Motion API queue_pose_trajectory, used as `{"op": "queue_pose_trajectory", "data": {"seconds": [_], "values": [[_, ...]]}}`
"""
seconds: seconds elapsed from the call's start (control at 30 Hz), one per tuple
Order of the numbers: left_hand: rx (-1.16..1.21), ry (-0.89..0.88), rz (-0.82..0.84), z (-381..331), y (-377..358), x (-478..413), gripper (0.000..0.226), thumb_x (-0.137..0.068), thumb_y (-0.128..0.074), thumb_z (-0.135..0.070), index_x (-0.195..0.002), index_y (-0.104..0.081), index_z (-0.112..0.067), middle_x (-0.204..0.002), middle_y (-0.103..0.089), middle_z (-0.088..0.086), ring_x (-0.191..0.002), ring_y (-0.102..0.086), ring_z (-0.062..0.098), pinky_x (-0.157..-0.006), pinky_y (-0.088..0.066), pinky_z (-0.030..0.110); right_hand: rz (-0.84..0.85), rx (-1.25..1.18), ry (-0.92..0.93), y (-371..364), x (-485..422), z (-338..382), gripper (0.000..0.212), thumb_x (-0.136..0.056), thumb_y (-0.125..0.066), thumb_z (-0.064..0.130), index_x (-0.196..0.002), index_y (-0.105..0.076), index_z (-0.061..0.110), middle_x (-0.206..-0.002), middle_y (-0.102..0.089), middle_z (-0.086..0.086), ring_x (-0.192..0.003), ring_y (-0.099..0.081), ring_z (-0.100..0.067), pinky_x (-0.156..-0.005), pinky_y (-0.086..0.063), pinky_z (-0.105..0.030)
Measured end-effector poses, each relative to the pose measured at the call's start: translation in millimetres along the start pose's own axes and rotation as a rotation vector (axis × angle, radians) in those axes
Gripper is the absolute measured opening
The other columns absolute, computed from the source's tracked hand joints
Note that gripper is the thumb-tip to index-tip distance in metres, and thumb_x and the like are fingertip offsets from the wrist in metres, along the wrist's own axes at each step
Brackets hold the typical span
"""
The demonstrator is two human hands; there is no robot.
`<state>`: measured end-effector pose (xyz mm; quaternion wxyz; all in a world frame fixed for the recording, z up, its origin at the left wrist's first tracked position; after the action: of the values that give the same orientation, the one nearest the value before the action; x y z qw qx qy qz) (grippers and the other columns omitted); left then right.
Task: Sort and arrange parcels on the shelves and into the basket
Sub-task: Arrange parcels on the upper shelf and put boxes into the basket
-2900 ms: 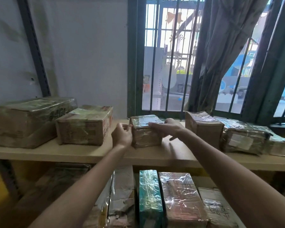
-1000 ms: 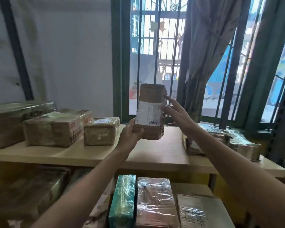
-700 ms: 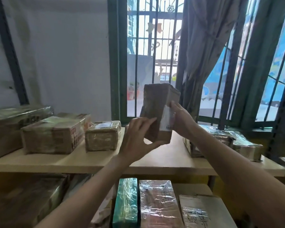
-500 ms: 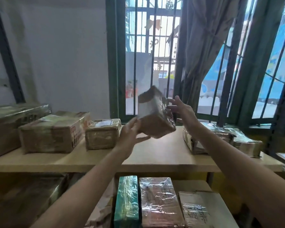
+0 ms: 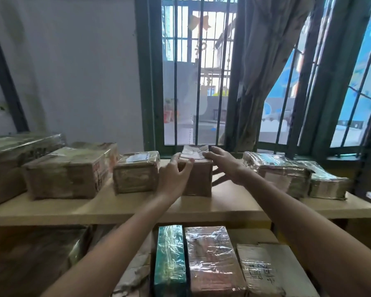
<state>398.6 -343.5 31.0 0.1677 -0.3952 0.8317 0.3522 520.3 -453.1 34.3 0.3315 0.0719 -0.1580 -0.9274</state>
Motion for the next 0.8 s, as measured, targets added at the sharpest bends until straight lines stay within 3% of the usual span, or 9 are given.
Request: {"op": "queue_pose_trajectory", "data": {"seconds": [0.1,0.23,0.3,0.37,0.43,0.5,0.6,0.7,0.8], "values": [[-0.067,-0.018,-0.017,5.6,8.8,3.6,0.048,-0.09,-0.053,-0.033,-0.131,-0.045,-0.008,-0.128,-0.053,0.014,-0.119,-0.047,0.027,-0.098,-0.035,0.031,-0.055,-0.012,-0.051,-11.9,-12.1,8.4,0.042,-0.094,-0.049,0.032,-0.135,-0.043,0.029,-0.122,-0.056,-0.017,-0.085,-0.063,-0.035,-0.058,-0.058,-0.047],[-0.075,-0.059,0.07,21.1,30.5,13.0,0.057,-0.084,-0.062,-0.018,-0.135,-0.039,-0.013,-0.124,-0.055,0.015,-0.106,-0.056,0.025,-0.089,-0.042,0.027,0.008,-0.009,-0.077,-39.7,-23.2,17.8,0.042,-0.096,-0.044,0.032,-0.138,-0.043,0.031,-0.124,-0.055,-0.016,-0.097,-0.059,-0.038,-0.066,-0.056,-0.049],[-0.136,-0.059,0.057,28.3,41.2,15.6,0.06,-0.082,-0.063,-0.018,-0.137,-0.038,-0.016,-0.125,-0.054,0.015,-0.11,-0.053,0.026,-0.094,-0.042,0.034,0.0,-0.022,-0.064,-50.2,-26.6,18.3,0.043,-0.096,-0.042,0.038,-0.139,-0.042,0.033,-0.125,-0.055,-0.014,-0.098,-0.06,-0.036,-0.064,-0.057,-0.046],[-0.207,-0.078,-0.002,28.5,49.6,17.3,0.059,-0.082,-0.062,-0.02,-0.136,-0.04,-0.017,-0.126,-0.051,0.014,-0.117,-0.044,0.026,-0.098,-0.035,0.033,-0.121,0.093,0.032,-52.0,-29.1,21.1,0.044,-0.097,-0.037,0.045,-0.137,-0.044,0.031,-0.128,-0.054,-0.01,-0.105,-0.059,-0.035,-0.061,-0.056,-0.042],[-0.26,-0.115,-0.043,20.6,51.2,19.0,0.056,-0.082,-0.061,-0.023,-0.134,-0.043,-0.017,-0.126,-0.048,0.013,-0.118,-0.04,0.026,-0.097,-0.031,0.032,-0.269,0.246,0.175,-45.3,-25.9,27.2,0.046,-0.097,-0.033,0.047,-0.135,-0.05,0.025,-0.133,-0.055,-0.008,-0.115,-0.055,-0.033,-0.076,-0.056,-0.047],[-0.278,-0.173,-0.064,7.5,46.8,21.1,0.054,-0.082,-0.061,-0.025,-0.132,-0.045,-0.018,-0.13,-0.046,0.012,-0.121,-0.037,0.025,-0.1,-0.03,0.034,-0.322,0.285,0.251,-31.5,-18.3,34.1,0.047,-0.098,-0.033,0.045,-0.133,-0.052,0.02,-0.137,-0.054,-0.009,-0.118,-0.054,-0.032,-0.09,-0.051,-0.049],[-0.276,-0.282,-0.061,-20.6,29.6,16.7,0.054,-0.082,-0.062,-0.028,-0.133,-0.045,-0.02,-0.142,-0.041,0.006,-0.129,-0.034,0.023,-0.105,-0.028,0.038,-0.37,0.413,0.348,4.4,-2.6,47.5,0.046,-0.099,-0.036,0.039,-0.135,-0.05,0.013,-0.14,-0.05,-0.009,-0.123,-0.052,-0.031,-0.101,-0.044,-0.041],[-0.148,-0.286,-0.017,-51.7,-2.9,10.6,0.05,-0.083,-0.063,-0.029,-0.13,-0.048,-0.021,-0.141,-0.045,0.003,-0.128,-0.038,0.022,-0.107,-0.029,0.037,-0.426,0.529,0.438,48.3,16.6,55.3,0.04,-0.099,-0.041,0.029,-0.132,-0.051,0.009,-0.137,-0.053,-0.011,-0.117,-0.057,-0.033,-0.098,-0.045,-0.041],[0.018,-0.178,0.086,-76.1,-49.0,14.9,0.045,-0.085,-0.061,-0.035,-0.126,-0.052,-0.02,-0.133,-0.053,0.006,-0.122,-0.047,0.023,-0.105,-0.034,0.035,-0.486,0.578,0.311,105.4,27.3,37.1,0.041,-0.095,-0.05,0.031,-0.13,-0.053,0.011,-0.128,-0.061,-0.012,-0.109,-0.061,-0.028,-0.093,-0.05,-0.039]]}}
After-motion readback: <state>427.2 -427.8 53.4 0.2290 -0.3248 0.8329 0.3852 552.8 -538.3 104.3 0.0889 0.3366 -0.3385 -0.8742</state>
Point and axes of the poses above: each hand's wrist, its own x-axis away from the middle knuckle, its own y-axis out of the back of the hand, z = x × y, the point moved 4 cm from there along -x, towards the middle knuckle
